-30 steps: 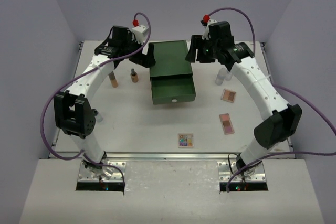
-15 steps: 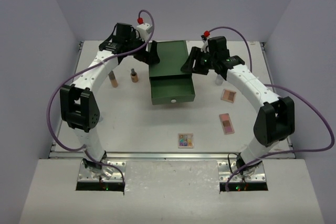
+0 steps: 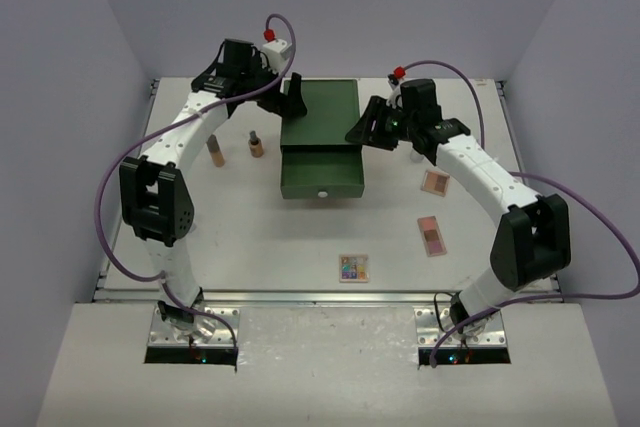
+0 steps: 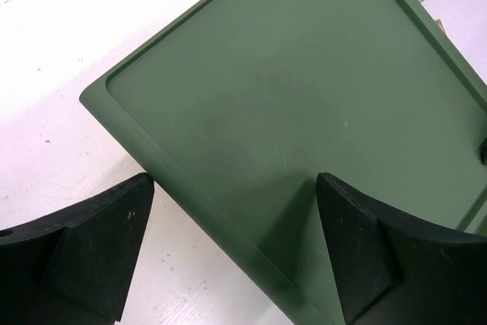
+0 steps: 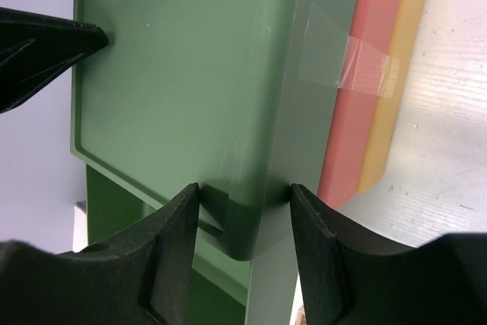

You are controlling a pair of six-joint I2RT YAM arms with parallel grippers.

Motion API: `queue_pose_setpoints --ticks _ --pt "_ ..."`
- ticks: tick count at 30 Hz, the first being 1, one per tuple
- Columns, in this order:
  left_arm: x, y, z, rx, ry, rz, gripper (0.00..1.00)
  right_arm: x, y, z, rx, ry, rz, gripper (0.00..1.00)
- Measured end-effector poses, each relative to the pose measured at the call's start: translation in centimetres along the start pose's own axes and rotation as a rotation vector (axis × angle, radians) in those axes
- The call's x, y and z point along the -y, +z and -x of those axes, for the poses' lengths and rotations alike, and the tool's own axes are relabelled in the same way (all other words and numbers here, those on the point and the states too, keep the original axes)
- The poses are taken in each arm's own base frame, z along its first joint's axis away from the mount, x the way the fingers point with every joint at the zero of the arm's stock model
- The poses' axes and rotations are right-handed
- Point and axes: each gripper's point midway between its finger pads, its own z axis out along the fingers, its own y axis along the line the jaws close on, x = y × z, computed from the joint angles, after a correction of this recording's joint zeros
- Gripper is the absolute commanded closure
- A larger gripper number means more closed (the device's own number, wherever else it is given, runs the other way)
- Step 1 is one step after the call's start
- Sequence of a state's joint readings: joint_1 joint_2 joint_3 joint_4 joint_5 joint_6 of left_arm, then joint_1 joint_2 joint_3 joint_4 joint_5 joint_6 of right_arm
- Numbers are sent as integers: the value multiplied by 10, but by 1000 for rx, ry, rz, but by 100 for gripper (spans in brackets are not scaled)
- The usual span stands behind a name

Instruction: Organize the makeup

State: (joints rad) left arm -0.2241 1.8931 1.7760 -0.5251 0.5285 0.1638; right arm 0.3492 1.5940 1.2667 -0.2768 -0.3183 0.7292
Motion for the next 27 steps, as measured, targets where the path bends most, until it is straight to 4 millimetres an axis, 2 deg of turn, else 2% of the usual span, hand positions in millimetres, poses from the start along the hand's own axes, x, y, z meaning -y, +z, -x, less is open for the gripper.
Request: queue_pose_setpoints --ticks 4,8,11,14,16,18,22,24,27 --pt "0 0 0 0 -2 1 1 1 -1 -1 -4 1 -7 43" --pt "0 -1 5 8 13 13 0 3 -3 0 -10 -13 -26 35" --pt "-4 -10 25 37 40 51 0 5 -6 3 -9 -46 -47 29" --pt "-9 -29 62 119 83 105 0 0 -15 16 4 -108 -59 24" --pt "-11 -49 87 182 110 137 0 -10 -26 30 36 -159 -51 22" --pt "-13 -72 103 232 124 167 0 -18 -39 41 72 -200 -43 21" --pt "-27 -131 124 316 131 246 0 -33 -78 59 155 -262 -35 20" --pt "-40 -160 125 333 117 294 0 -28 -98 64 184 -257 -59 20" --pt "-69 -200 115 322 100 400 0 -3 -128 76 237 -227 -156 19"
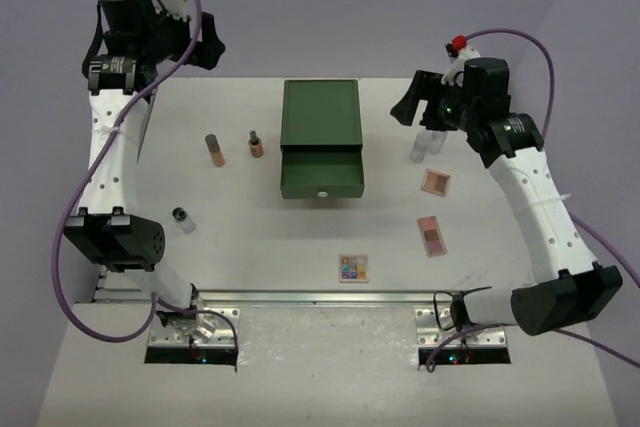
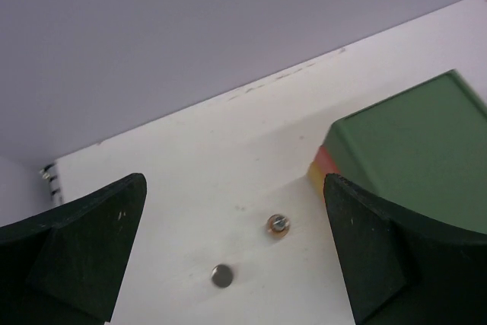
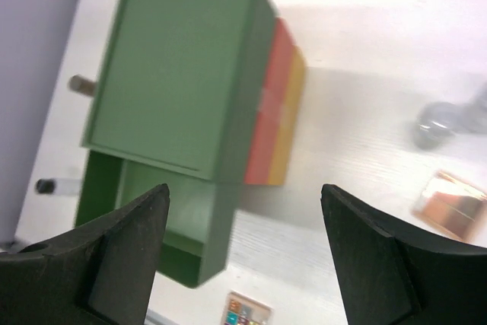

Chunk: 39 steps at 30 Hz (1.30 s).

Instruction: Organize the makeup

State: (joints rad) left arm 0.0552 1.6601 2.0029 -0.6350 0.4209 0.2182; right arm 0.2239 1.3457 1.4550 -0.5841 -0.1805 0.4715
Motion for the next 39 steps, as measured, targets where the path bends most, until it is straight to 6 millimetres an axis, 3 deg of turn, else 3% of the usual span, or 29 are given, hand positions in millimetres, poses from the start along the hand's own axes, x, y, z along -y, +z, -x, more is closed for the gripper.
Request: queue_pose_setpoints --ticks 3,6,9,12,14,16,27,33,39 --pt "-35 -22 -18 -64 -1 95 0 47 -17 -6 12 53 -145 19" --pt "-51 -36 -45 -146 -17 136 0 94 -27 -43 -50 121 -284 19" --pt "-53 -47 -83 -251 -42 142 0 131 -25 -120 -240 189 -397 19" --pt "-47 -52 -114 -321 -61 127 0 147 -24 -194 -453 238 -449 20" --pt "-41 -55 -129 -354 -74 111 0 154 -28 -232 -557 261 -473 20" --pt "-38 -56 -134 -364 -80 100 0 156 -32 -252 -610 273 -484 20" --pt "-33 -59 -129 -331 -69 93 0 171 -14 -284 -717 219 -484 19" --pt "-33 -59 -127 -315 -63 94 0 184 -5 -297 -758 174 -520 24" --pt "-32 -63 -122 -301 -51 97 0 184 -1 -308 -774 132 -516 27"
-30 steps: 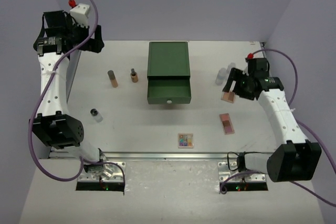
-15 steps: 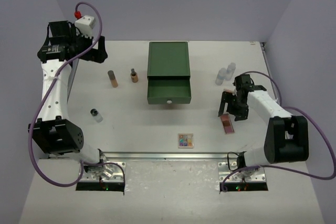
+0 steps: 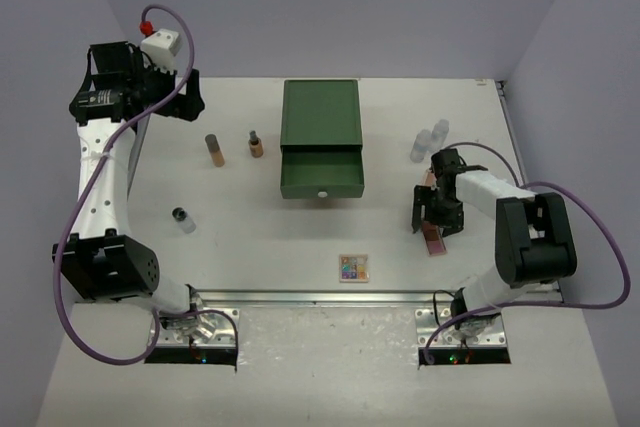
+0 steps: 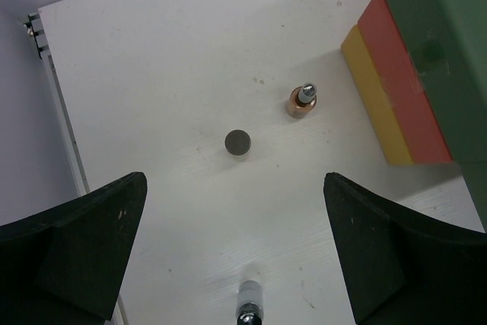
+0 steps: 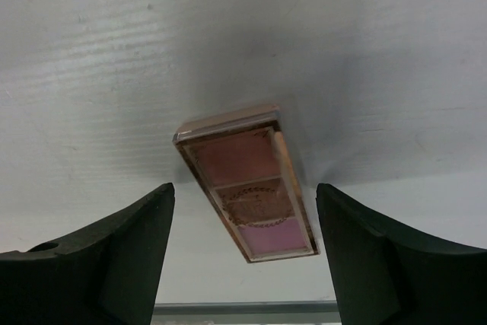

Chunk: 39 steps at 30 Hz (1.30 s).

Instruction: Organize the makeup

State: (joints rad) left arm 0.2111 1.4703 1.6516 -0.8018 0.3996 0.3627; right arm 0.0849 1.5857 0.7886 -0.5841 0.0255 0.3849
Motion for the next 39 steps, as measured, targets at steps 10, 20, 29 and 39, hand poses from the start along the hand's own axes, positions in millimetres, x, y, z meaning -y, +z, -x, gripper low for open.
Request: queue_pose_setpoints --ticks 10,20,29,39 --pt "0 -5 5 25 26 9 0 -8 5 -18 -18 -69 -19 66" --pt "0 -6 4 24 37 12 0 -13 -18 -7 164 -96 47 75" --pt "3 -6 5 32 35 -6 0 -51 -198 116 937 -275 199 85" --pt "29 -3 11 62 -38 -147 0 -258 -352 116 1268 -1130 543 80"
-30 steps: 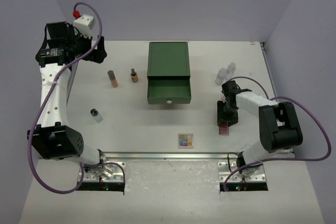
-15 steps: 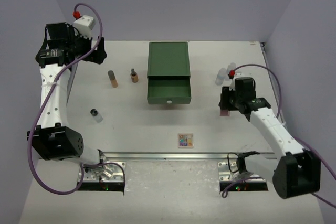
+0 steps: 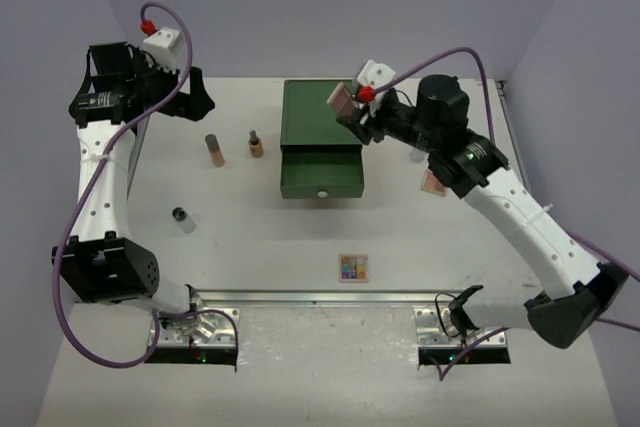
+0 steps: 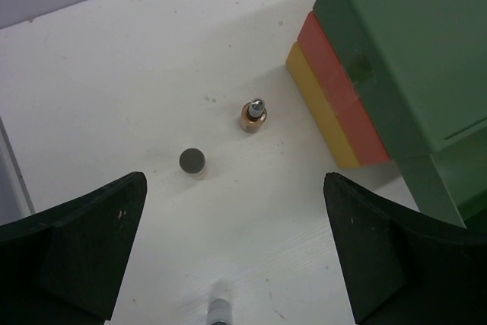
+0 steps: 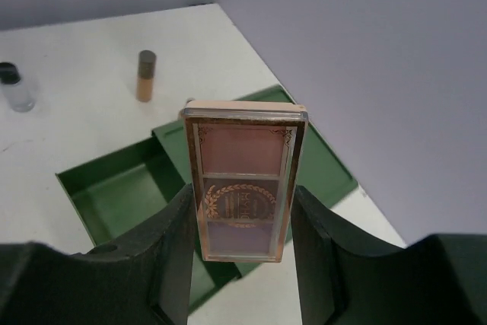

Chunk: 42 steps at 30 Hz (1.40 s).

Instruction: Organize the makeup

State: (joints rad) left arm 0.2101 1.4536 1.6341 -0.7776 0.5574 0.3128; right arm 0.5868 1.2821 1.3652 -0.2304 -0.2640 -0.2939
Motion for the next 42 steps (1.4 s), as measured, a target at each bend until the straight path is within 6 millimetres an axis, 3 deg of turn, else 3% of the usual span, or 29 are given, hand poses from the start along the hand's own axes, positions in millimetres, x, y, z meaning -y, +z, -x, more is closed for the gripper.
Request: queue_pose_setpoints --ticks 2,7,12,15,22,28,32,34,39,42 --pt "2 1 0 1 -12 -14 0 -18 18 -8 -26 -55 71 78" --pt "6 2 1 4 -26 -29 0 -67 52 -56 -175 -130 252 67" --pt "5 3 -1 2 -28 -30 0 -96 65 -96 -317 -162 362 58" --pt "5 4 -5 -6 -33 -31 0 -100 62 -112 -376 -168 383 48" --pt "4 5 -6 -8 -29 -29 0 -96 62 -127 -438 -184 365 25" --pt "4 5 -5 -8 -21 -25 0 -92 68 -132 -461 -188 349 22" --pt "3 5 -6 -8 -15 -23 0 -83 70 -122 -458 -175 301 21" --pt "3 5 -6 -8 -14 -23 0 -74 74 -104 -428 -142 258 19" --pt "2 6 -7 -10 -15 -20 0 -38 73 -28 -272 -9 91 14" --pt "2 6 -8 -13 -17 -20 0 -2 45 9 -191 112 -92 13"
